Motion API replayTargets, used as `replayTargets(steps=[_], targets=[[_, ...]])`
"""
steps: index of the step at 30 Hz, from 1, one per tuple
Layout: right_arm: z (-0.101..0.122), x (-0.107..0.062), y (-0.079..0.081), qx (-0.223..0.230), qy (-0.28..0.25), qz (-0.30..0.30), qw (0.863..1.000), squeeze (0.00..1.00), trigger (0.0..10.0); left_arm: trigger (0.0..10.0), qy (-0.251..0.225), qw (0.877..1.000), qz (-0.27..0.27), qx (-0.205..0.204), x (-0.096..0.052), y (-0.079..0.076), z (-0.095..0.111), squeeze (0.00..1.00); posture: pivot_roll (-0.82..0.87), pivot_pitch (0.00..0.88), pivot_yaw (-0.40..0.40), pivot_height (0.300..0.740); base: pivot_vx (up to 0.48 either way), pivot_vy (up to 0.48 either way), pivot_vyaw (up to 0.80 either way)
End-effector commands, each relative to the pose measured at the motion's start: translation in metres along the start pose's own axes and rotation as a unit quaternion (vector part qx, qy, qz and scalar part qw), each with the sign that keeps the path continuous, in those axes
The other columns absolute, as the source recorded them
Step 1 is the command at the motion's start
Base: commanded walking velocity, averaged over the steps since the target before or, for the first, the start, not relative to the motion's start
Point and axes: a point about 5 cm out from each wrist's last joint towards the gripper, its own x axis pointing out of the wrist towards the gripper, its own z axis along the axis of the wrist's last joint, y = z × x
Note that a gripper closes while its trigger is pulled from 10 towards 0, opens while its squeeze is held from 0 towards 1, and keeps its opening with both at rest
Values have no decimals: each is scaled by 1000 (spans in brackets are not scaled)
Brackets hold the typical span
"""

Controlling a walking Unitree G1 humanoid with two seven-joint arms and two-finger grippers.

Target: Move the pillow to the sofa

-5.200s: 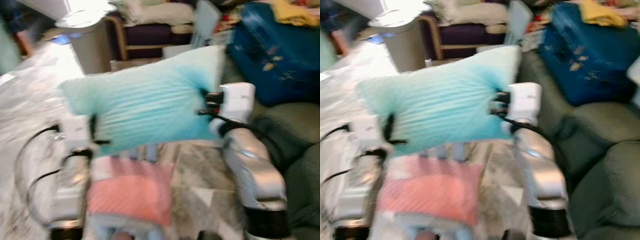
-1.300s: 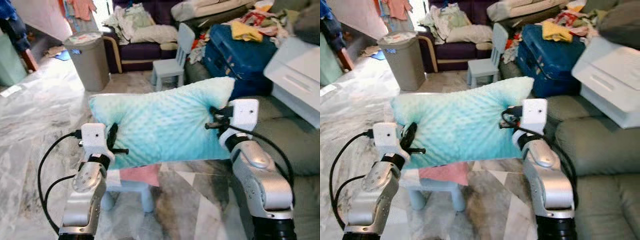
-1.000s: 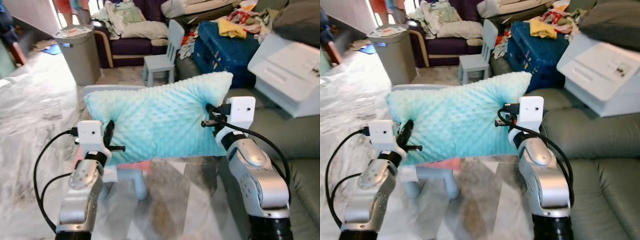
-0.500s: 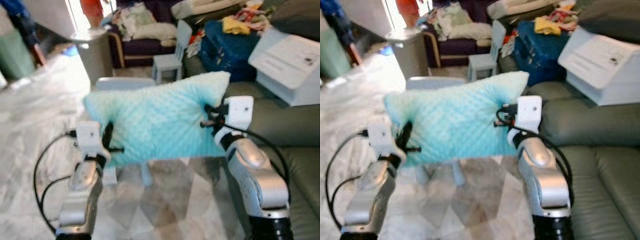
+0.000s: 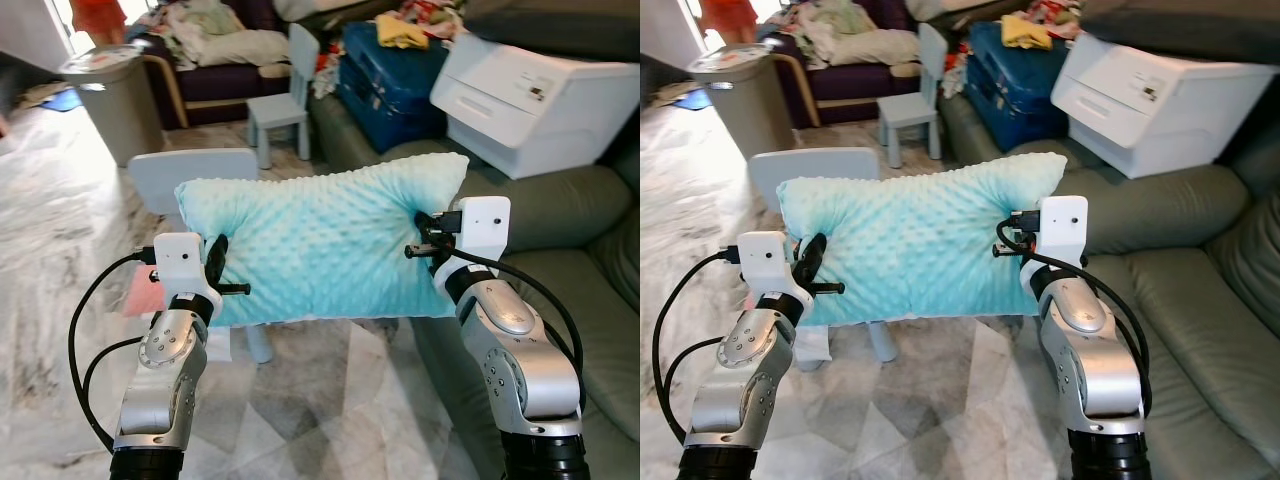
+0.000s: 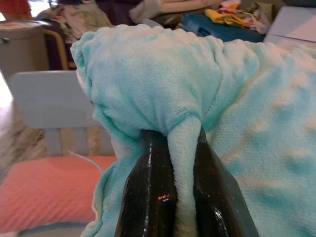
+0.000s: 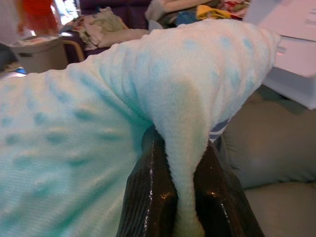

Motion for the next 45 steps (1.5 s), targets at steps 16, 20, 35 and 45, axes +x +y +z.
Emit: replayTargets(steps=[16,20,35,45], targets=[[6,1,0,0,-8,-1,1000,0,10000,10000,5,1000,18,1,6,10,2,0,-64,0,22,740,0,135,-769],[6,0,0,1,-8,-2,1000,0,10000,10000,6,1000,17,0,7,10,2,0,-64,0,22,740,0,313,-769],[8,-1,1,1,-15,-3,1000,0,10000,10000,13,1000,9,2,7,8,1,0,-67,0,27,740,0,441,0],[8,-1,0,1,-16,-7,1000,0,10000,10000,21,1000,2,6,9,7,-1,0,-66,0,32,740,0,480,0]])
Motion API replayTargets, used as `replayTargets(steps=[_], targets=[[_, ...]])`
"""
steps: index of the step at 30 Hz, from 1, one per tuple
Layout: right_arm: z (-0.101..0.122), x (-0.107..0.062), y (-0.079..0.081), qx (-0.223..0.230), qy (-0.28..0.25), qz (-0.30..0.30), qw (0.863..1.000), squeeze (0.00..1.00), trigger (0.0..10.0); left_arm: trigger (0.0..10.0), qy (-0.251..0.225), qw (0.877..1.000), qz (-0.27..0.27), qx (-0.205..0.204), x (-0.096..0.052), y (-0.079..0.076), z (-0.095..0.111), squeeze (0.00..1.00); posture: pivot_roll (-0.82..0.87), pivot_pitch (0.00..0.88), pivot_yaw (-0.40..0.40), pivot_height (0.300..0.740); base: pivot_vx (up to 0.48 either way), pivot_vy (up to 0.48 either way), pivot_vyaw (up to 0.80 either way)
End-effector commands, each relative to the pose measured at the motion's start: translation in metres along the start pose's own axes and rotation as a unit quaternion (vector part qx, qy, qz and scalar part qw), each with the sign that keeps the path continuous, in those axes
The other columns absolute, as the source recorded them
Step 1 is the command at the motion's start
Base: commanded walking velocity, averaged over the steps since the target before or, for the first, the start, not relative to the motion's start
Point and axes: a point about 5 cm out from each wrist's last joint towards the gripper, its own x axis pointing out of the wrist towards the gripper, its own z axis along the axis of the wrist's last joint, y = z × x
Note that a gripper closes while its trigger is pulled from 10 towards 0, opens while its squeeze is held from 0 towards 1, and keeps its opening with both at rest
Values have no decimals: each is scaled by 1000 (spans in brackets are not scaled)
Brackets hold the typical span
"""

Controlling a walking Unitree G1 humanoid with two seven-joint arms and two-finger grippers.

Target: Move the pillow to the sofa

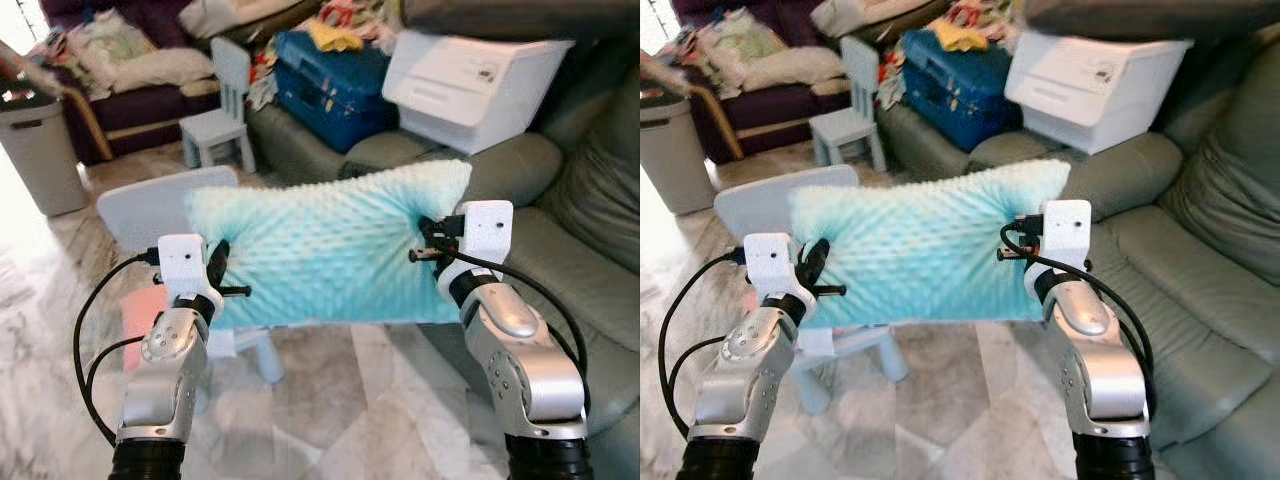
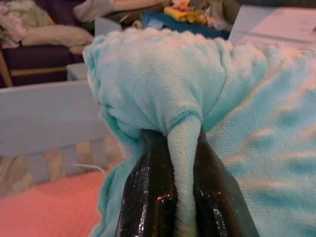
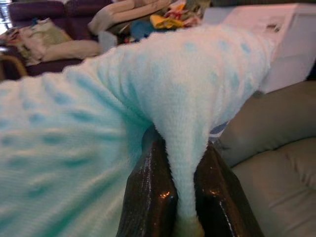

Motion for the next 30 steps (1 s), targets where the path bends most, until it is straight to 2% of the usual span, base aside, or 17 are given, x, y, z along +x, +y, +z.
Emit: replayTargets(steps=[1,4,10,17,23,30], targets=[[10,1,8,1,-21,13,1000,0,10000,10000,2,1000,9,7,-1,9,1,0,-66,0,32,740,0,480,0],[9,1,8,0,-21,12,1000,0,10000,10000,0,1000,6,8,-1,8,1,0,-68,0,34,740,0,406,0],[9,1,7,0,-18,8,1000,0,10000,10000,-14,1000,-12,8,1,3,5,0,-68,0,34,740,0,0,0],[9,2,6,-3,-16,5,1000,0,10000,10000,-41,998,-33,21,6,-3,13,0,-70,0,32,740,0,0,-770],[9,2,6,-4,-17,6,1000,0,10000,10000,-32,999,-40,0,7,-1,13,0,-73,0,33,740,0,0,-743],[10,2,6,-4,-19,6,1000,0,10000,10000,-30,998,-45,-22,6,1,11,0,-75,0,33,740,0,0,0]])
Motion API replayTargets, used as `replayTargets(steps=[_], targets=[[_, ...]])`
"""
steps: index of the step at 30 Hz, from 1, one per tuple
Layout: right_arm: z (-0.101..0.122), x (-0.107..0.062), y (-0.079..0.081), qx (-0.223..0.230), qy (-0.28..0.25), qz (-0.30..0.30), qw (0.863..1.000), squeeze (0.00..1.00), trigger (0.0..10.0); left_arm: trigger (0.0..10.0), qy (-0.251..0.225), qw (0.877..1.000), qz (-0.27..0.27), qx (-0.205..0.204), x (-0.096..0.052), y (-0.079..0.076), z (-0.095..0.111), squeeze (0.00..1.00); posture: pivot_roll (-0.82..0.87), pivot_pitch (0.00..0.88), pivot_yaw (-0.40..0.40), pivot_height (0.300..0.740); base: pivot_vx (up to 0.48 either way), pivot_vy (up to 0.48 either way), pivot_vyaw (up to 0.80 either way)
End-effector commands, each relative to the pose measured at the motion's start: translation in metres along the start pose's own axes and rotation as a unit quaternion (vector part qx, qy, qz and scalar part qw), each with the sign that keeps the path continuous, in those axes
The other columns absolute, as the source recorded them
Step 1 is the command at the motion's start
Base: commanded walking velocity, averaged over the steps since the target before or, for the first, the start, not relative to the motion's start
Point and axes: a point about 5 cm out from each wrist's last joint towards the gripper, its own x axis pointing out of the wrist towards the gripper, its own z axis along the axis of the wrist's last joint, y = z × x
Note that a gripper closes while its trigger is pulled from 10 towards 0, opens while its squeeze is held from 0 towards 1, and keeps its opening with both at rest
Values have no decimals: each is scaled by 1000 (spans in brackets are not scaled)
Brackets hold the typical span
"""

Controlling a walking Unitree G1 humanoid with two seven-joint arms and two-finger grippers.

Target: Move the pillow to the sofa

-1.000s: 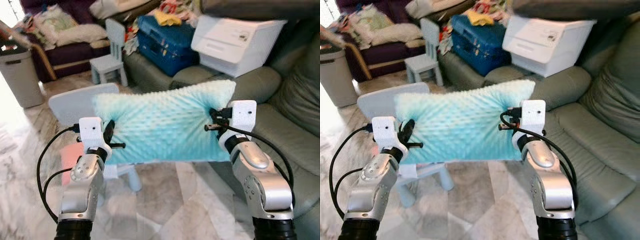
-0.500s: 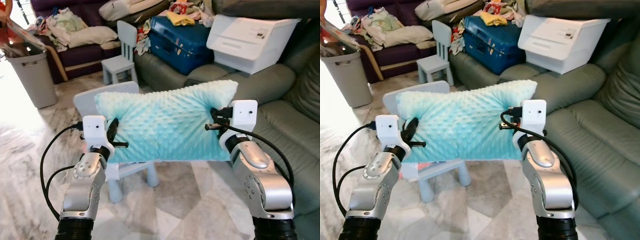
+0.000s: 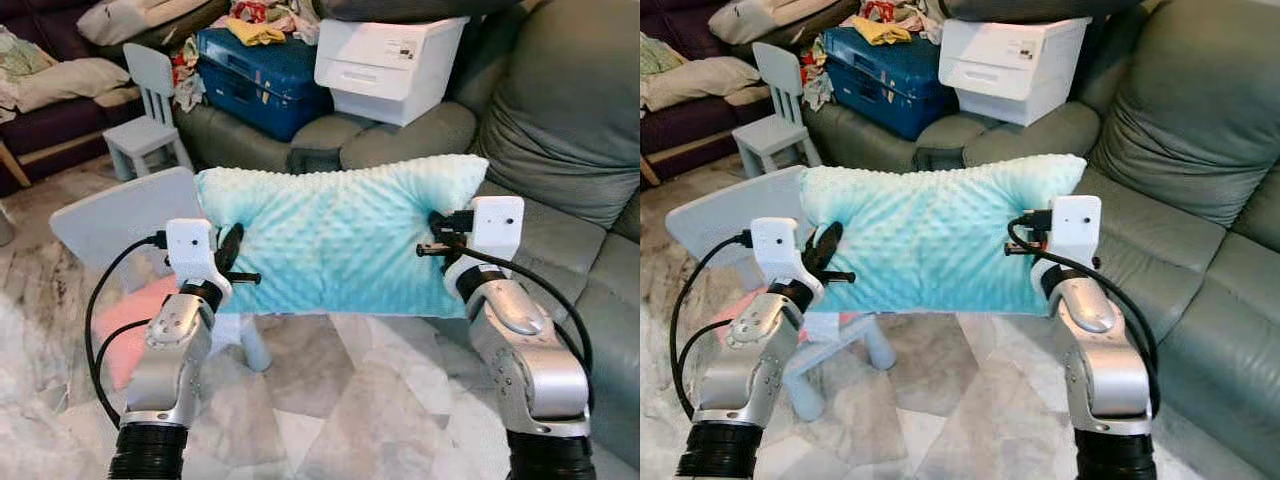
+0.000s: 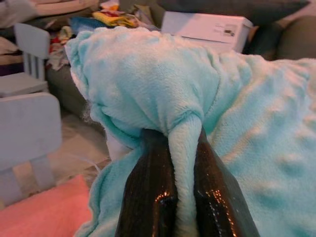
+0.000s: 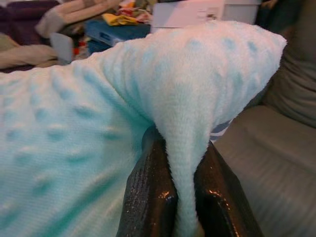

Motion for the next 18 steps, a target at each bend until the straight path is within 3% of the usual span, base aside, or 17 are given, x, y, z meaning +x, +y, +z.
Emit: replayTargets(steps=[1,18], targets=[[8,0,4,-1,-16,8,1000,0,10000,10000,0,1000,1,0,-1,4,1,0,-75,0,32,740,330,0,0],[7,-2,5,-1,-14,8,1000,0,10000,10000,6,1000,-6,-6,-2,3,-2,0,-80,1,35,740,423,0,0]])
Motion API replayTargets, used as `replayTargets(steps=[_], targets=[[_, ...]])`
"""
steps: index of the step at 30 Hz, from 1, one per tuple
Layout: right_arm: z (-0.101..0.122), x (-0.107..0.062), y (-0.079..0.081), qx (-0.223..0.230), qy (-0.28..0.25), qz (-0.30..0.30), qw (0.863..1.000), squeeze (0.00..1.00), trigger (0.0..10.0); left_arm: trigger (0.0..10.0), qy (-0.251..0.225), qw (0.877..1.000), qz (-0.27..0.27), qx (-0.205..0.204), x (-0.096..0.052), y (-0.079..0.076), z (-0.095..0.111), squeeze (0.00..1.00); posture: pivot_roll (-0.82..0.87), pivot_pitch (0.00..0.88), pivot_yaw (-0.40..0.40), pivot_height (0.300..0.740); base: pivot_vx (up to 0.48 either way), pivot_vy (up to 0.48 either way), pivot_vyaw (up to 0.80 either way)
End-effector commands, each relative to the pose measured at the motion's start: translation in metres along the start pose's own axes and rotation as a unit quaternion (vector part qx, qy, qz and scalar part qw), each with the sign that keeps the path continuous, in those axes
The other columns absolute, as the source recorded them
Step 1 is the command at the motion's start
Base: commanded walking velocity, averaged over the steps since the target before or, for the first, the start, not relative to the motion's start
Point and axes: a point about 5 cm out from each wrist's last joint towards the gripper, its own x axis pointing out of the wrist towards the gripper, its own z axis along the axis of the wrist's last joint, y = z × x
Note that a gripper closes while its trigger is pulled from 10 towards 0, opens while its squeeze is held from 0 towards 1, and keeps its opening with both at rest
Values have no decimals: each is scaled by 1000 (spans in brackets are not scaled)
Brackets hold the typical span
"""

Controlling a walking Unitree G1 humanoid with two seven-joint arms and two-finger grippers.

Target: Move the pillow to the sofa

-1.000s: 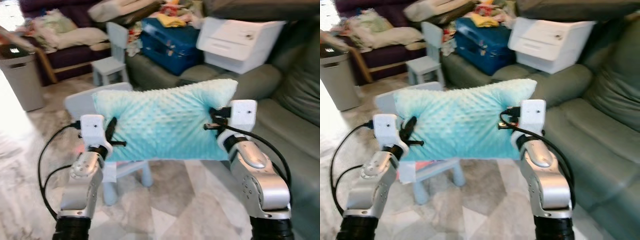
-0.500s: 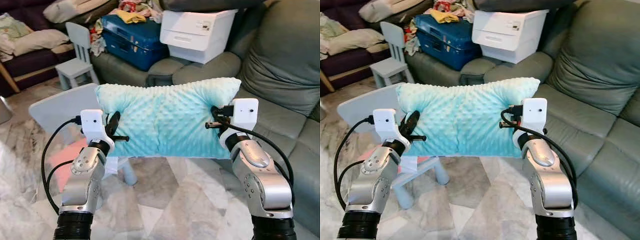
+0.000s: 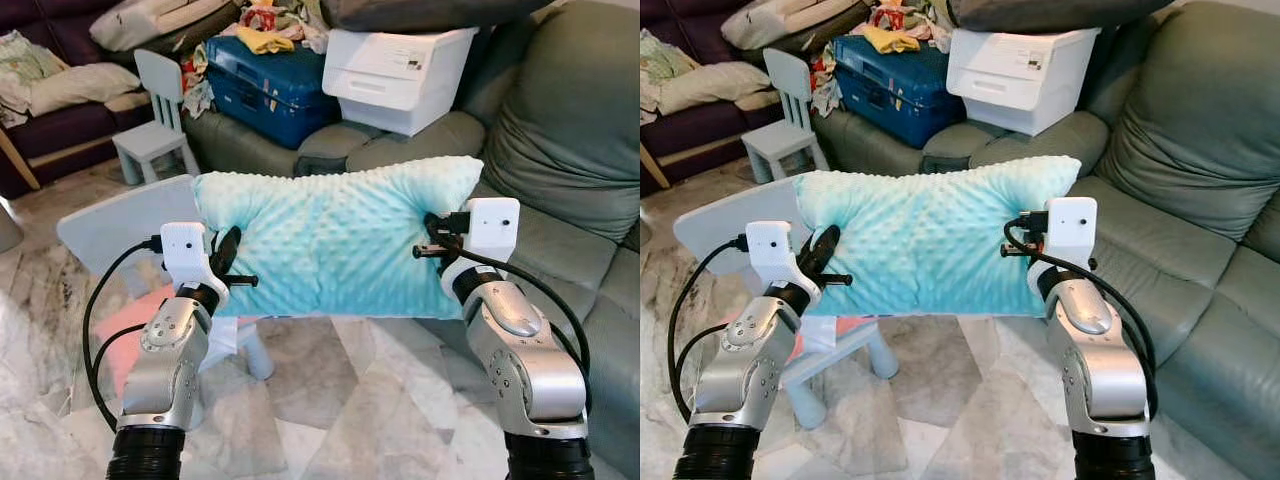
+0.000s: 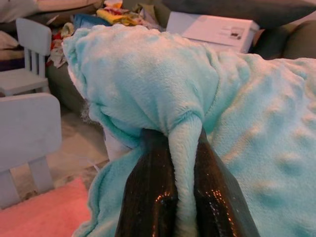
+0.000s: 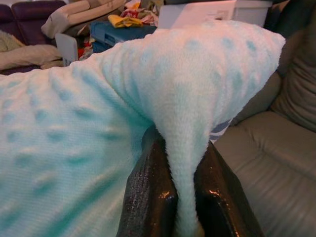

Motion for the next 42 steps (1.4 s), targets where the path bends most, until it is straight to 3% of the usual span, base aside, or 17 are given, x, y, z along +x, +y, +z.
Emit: replayTargets(steps=[1,21,42], targets=[[7,-1,4,-1,-14,8,1000,0,10000,10000,1,1000,0,3,0,1,2,0,-80,1,35,740,435,0,0],[7,-1,5,1,-12,8,1000,0,10000,10000,4,1000,-2,1,0,1,0,0,-82,4,34,740,430,0,0],[6,-1,6,4,-10,10,1000,0,10000,10000,9,1000,-5,1,0,0,-1,0,-83,4,38,740,429,0,-610]])
